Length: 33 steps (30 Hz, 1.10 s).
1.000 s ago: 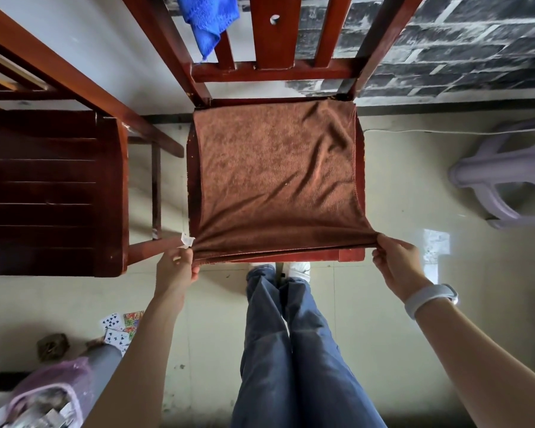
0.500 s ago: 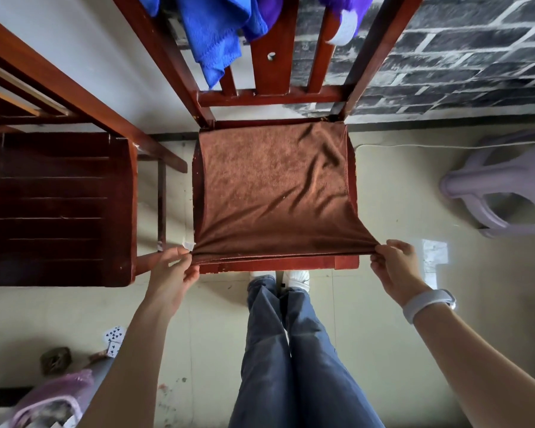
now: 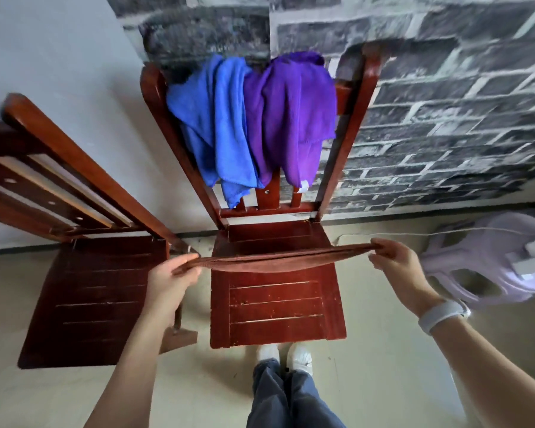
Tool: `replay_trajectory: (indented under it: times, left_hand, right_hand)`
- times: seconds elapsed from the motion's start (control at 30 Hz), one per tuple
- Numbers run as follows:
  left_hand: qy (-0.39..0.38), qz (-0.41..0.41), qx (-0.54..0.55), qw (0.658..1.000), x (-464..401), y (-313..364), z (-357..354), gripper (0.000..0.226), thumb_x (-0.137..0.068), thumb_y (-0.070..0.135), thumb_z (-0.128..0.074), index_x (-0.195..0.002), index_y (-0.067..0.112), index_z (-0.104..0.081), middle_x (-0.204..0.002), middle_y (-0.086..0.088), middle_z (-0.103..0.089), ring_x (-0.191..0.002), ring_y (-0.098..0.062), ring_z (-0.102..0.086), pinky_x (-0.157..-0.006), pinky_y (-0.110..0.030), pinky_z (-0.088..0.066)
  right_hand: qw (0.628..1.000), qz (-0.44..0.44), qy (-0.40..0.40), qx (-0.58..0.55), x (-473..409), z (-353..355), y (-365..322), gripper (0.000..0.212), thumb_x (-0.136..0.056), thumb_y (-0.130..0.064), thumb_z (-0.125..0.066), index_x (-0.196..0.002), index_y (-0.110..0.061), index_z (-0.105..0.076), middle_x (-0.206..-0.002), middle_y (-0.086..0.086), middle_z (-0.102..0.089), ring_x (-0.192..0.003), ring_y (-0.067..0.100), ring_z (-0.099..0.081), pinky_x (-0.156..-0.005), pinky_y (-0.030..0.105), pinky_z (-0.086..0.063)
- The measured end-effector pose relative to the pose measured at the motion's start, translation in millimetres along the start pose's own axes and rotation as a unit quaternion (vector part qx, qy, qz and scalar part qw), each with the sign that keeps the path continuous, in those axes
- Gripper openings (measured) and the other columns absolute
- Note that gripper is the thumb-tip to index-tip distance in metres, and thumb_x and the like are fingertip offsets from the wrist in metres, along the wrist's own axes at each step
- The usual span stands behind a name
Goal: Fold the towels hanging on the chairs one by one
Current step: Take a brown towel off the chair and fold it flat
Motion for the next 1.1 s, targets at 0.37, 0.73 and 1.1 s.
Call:
replay_trajectory:
  times: [0.37, 0.73, 1.1]
  left_hand:
    - [0.019, -0.138, -0.098, 0.985, 11.0, 69.7, 23.5, 0.019, -0.084, 0.002, -0.061, -0.102, 0.0, -0.066, -0.078, -0.006, -0.063, -0.053, -0.004, -0.058, -0.053, -0.007, -0.045]
    - [-0.03, -0.151, -0.153, 0.976, 44.9, 38.0, 30.4, 0.015, -0.085, 0.0, -0.058, -0.095, 0.004, -0.068, -0.09, 0.002, -0.061, -0.093, -0.016, -0.057, -0.072, 0.004, -0.039]
    - [-0.121, -0.063, -0.188, 0.973, 51.5, 7.3, 18.6, 0.006, -0.085, 0.013, -0.063, -0.088, 0.018, -0.065, -0.086, 0.005, -0.066, -0.085, -0.007, -0.06, -0.07, -0.013, -0.042]
  right_hand:
    - [0.97, 0.115, 0.024, 0.212, 16.0, 9.6, -37.6, 0.012, -0.085, 0.006, -0.052, -0.092, 0.007, -0.062, -0.089, 0.013, -0.052, -0.088, 0.033, -0.053, -0.072, 0.02, -0.029]
    - [0.978, 0.112, -0.008, 0.175, 41.2, 12.1, -19.8, 0.015, -0.087, 0.007, -0.047, -0.085, -0.007, -0.051, -0.079, 0.009, -0.056, -0.076, 0.028, -0.05, -0.068, 0.028, -0.037]
    - [0.974, 0.152, 0.028, 0.168, 55.0, 20.8, -14.4, 0.029, -0.088, 0.011, -0.037, -0.105, -0.002, -0.055, -0.096, 0.008, -0.058, -0.087, 0.028, -0.054, -0.073, 0.022, -0.04]
Point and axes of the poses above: each hand's wrist, its own x-axis away from the middle knuckle, its own z-axis out of the back of the hand, y = z × x, the point moved 8 cm from there along -x, towards the middle knuckle
